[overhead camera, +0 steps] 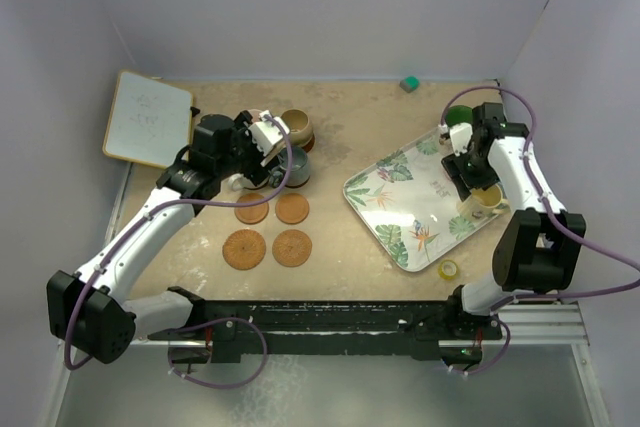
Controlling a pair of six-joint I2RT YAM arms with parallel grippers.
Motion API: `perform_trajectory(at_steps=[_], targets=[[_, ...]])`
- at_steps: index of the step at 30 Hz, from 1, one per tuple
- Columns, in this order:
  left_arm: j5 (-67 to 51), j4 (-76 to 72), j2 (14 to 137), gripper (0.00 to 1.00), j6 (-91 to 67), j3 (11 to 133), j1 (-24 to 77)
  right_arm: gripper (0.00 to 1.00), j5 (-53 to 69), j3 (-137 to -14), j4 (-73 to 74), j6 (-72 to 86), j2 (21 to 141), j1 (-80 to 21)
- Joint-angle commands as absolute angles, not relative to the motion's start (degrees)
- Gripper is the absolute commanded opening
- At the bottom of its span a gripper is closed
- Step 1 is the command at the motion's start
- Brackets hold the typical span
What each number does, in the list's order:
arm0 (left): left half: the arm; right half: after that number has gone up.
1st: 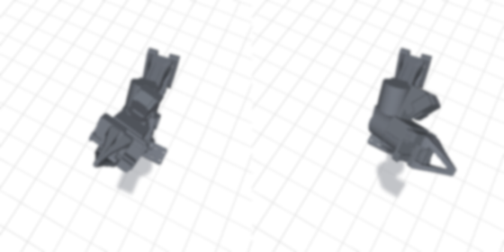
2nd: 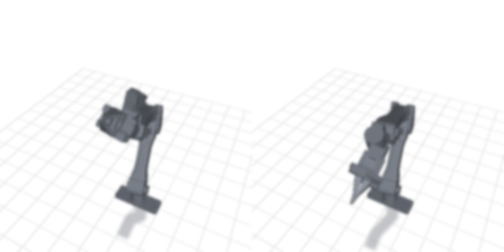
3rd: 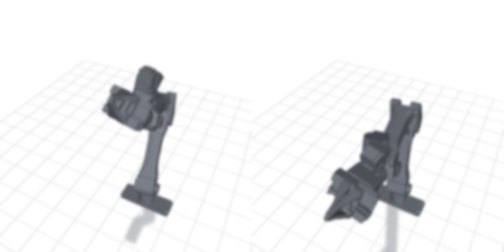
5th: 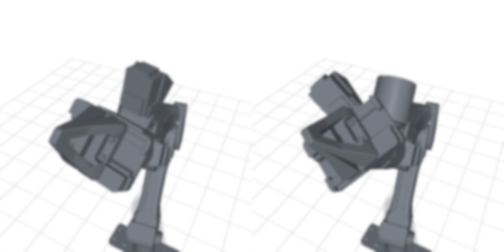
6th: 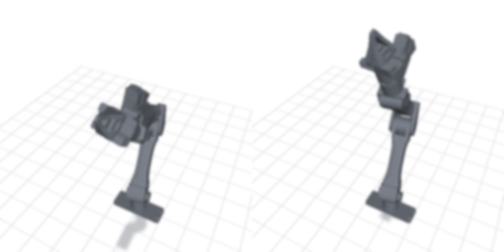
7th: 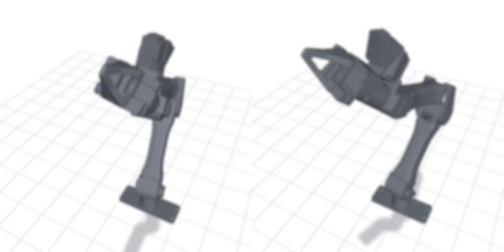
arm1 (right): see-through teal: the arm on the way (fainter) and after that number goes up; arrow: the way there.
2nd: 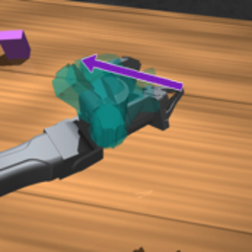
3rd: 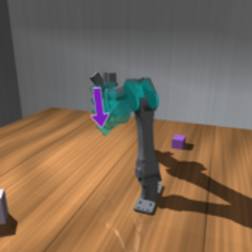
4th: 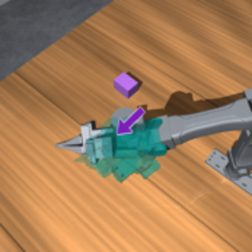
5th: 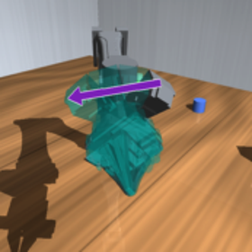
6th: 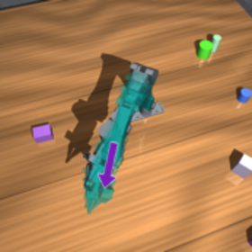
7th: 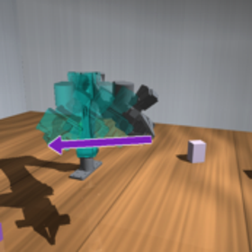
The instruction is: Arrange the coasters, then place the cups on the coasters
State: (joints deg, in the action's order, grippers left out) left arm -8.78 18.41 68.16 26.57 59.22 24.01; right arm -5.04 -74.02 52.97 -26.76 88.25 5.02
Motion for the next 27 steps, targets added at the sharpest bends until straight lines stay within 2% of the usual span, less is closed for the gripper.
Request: perform_trajectory(at_steps=[1, 7, 27], targets=[[-10.3, 16.1, 66.4, 0.79, 26.5, 59.4, 23.6, 0.6, -4.9, -72.9, 53.7, -27.4, 88.5, 5.3], [-10.3, 16.3, 66.0, 0.79, 26.4, 59.3, 23.6, 0.55, -4.6, -71.6, 52.1, -26.5, 89.4, 5.4], [-11.8, 16.4, 65.9, 0.79, 25.6, 59.8, 23.6, 0.24, -0.2, -68.4, 47.3, -21.0, 88.2, 5.3]])
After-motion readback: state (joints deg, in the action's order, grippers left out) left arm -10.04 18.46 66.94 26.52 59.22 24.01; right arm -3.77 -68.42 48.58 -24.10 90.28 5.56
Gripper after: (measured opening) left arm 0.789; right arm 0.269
